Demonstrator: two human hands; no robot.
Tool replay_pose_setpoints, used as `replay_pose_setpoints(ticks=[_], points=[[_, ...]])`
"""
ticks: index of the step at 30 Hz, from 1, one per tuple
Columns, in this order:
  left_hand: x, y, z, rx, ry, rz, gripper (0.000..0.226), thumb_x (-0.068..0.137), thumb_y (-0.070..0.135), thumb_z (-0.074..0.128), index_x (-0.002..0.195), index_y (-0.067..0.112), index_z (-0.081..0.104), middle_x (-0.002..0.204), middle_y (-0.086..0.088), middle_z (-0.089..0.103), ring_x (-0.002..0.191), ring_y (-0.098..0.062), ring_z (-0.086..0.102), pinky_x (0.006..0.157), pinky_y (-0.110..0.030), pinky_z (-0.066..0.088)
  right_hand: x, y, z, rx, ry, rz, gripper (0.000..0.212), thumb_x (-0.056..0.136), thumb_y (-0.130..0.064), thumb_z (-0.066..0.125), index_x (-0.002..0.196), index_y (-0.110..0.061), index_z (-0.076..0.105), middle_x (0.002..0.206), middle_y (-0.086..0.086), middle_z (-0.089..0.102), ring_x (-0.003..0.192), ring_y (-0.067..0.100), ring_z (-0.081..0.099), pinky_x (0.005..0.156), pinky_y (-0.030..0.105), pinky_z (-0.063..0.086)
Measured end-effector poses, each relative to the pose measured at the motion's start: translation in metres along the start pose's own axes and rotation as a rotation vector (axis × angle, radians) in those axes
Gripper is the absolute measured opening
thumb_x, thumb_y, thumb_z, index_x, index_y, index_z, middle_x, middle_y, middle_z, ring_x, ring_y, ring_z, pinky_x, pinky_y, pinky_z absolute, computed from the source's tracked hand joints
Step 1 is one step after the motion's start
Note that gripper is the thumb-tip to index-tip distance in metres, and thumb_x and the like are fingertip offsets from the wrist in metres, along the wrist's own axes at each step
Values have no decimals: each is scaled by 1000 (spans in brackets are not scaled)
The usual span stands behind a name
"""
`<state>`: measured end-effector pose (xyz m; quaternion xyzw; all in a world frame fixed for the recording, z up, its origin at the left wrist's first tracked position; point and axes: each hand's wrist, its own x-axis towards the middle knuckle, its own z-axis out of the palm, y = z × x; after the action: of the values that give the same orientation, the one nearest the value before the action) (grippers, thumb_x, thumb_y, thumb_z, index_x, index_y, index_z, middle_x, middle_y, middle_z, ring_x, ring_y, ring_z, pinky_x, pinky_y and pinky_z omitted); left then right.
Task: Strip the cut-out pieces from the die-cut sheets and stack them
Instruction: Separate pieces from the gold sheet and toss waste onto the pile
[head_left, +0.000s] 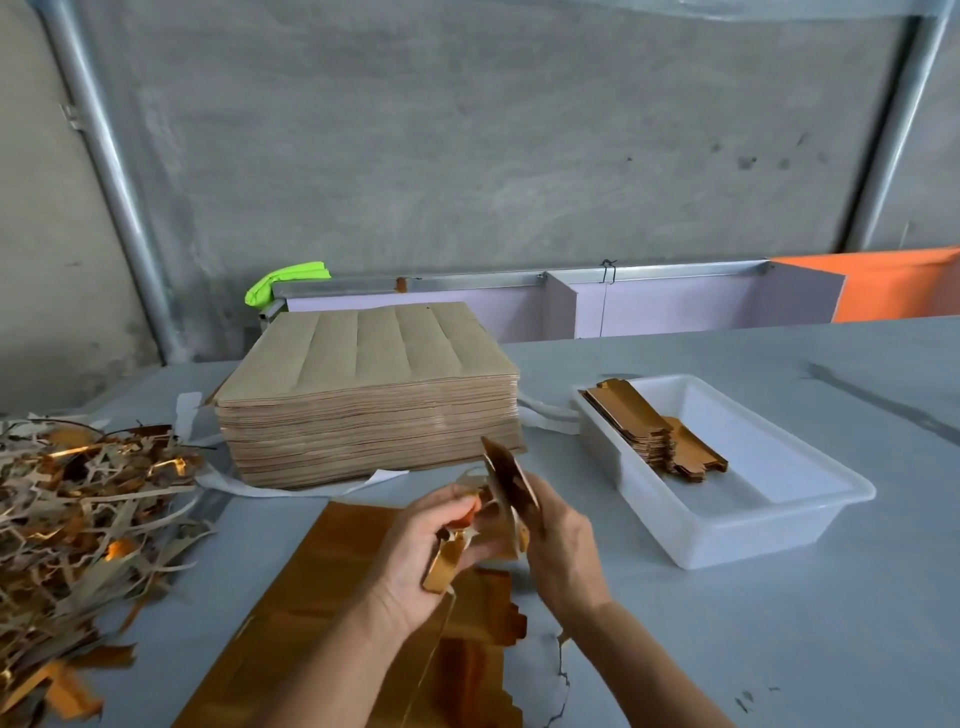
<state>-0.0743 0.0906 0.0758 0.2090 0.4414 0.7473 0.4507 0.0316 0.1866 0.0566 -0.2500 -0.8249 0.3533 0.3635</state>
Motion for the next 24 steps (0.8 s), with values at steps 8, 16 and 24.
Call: replay_pose_setpoints(ticks=[8, 16, 24], points=[[-4, 4, 20, 160, 141, 8, 26, 88, 1, 55, 72, 8, 73, 81, -16, 71, 77, -24, 68, 76, -41, 53, -7, 14, 2, 25, -137, -81, 39, 88, -26, 64, 123, -19, 48, 99, -6, 64, 90, 9, 62, 80, 21, 50], [8, 11, 18, 49, 426, 28, 10, 93, 4, 51, 90, 3, 61, 93, -16, 71, 88, -27, 69, 68, -36, 57, 2, 17, -7, 325, 162, 417, 28, 97, -10, 45, 76, -21, 60, 70, 1, 63, 66, 20, 62, 62, 37, 56], [19, 34, -15, 13, 719, 160, 14, 100, 3, 35, 94, 5, 47, 91, -19, 64, 60, -23, 61, 49, -28, 52, 9, 22, -52, 781, 317, 812, 5, 96, -19, 54, 98, -16, 50, 87, 8, 59, 76, 28, 59, 65, 43, 51]])
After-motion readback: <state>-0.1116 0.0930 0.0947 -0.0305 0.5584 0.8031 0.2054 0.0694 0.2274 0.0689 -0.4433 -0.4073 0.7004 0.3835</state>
